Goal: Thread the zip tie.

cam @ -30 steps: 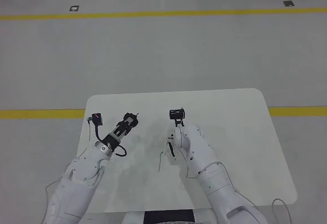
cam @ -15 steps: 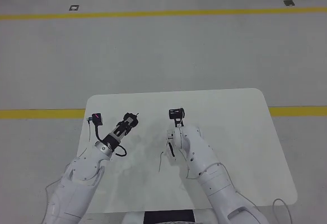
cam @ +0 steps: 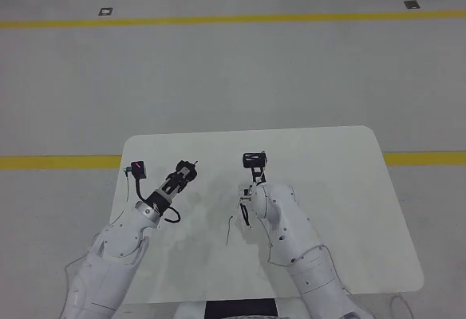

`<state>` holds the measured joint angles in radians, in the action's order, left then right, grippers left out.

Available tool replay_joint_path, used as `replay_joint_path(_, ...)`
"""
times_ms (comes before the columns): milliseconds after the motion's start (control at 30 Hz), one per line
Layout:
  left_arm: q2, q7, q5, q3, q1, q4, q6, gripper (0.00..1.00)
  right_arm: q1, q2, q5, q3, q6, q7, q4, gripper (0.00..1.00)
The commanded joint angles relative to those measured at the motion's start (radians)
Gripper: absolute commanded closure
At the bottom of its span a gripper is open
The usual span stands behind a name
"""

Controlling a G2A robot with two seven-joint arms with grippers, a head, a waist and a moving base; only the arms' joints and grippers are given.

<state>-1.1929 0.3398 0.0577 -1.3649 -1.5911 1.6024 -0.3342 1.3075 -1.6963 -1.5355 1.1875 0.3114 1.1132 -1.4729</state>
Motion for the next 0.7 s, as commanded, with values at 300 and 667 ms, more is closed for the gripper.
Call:
replay_joint_path(300, 0.0, 0.0, 0.0, 0.0, 0.0, 0.0, 0.0, 1.0, 0.18, 0.035, 0.296, 0.178, -0.231, -0.146, -0.277, 1.0)
replay_joint_path(667, 0.0, 0.0, 0.0, 0.0, 0.0, 0.0, 0.0, 1.0, 0.207, 0.074, 0.875, 0.391, -0.595, -0.176, -0.236, 1.0)
